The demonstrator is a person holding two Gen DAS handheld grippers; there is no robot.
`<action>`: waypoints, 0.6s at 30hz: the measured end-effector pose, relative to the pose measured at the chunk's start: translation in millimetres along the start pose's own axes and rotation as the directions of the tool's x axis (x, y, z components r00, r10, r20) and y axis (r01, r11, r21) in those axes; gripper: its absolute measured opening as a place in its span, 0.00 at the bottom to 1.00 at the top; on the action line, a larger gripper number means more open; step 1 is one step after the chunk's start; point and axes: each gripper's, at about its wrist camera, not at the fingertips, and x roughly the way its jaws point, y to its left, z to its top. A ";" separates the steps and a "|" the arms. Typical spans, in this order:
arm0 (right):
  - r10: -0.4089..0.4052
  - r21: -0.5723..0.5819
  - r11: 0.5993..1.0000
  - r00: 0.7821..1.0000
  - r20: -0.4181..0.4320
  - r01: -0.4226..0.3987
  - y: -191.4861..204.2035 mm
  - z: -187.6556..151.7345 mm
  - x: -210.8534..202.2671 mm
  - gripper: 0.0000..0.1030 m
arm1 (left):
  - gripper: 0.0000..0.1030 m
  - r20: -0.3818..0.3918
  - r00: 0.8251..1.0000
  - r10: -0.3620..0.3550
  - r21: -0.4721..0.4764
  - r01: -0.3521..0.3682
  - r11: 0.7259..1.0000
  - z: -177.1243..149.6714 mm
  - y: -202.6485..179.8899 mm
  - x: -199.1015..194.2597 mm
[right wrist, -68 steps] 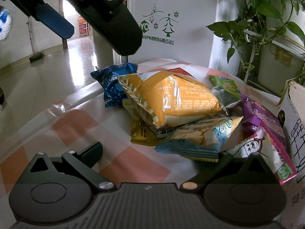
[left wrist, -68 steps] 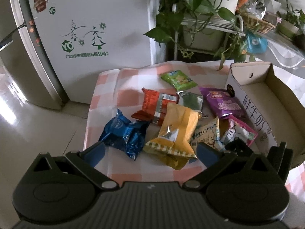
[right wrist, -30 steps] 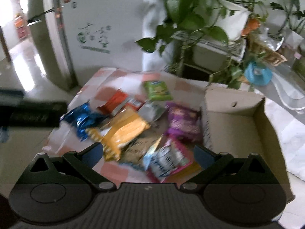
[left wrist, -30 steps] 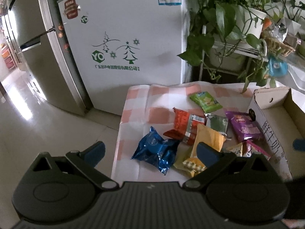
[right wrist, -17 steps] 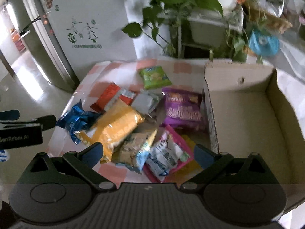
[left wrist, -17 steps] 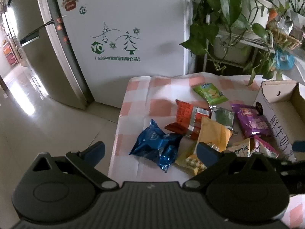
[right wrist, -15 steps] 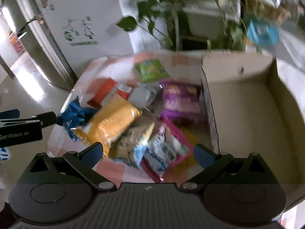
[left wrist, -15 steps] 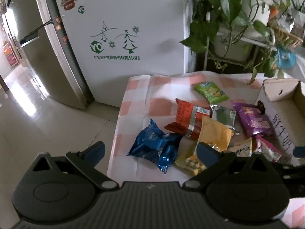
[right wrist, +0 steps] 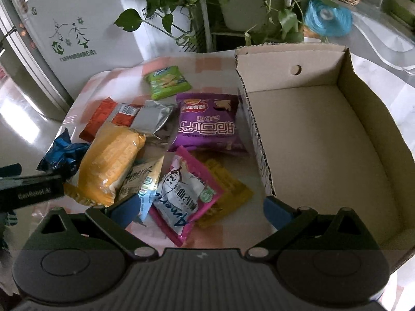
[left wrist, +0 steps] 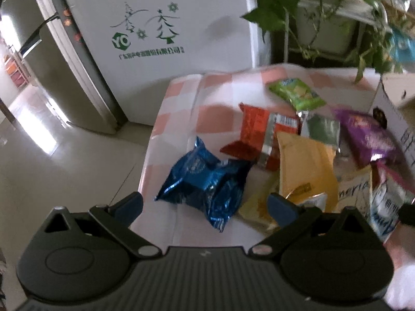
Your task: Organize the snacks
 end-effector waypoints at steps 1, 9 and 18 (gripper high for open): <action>-0.002 0.001 1.000 1.000 -0.001 0.002 0.1 0.2 0.2 1.00 | 0.99 -0.003 1.000 0.004 0.016 -0.004 1.000 -2.0 -1.3 1.4; -0.049 -0.062 0.997 0.998 0.036 0.051 12.4 3.3 -0.9 1.00 | 0.99 -0.047 0.999 0.008 0.108 -0.003 0.994 -24.4 -3.6 3.1; -0.071 -0.099 0.992 0.996 0.053 0.076 26.3 5.3 -3.5 1.00 | 0.99 -0.023 0.997 -0.076 0.056 0.077 0.995 -24.9 8.6 -30.7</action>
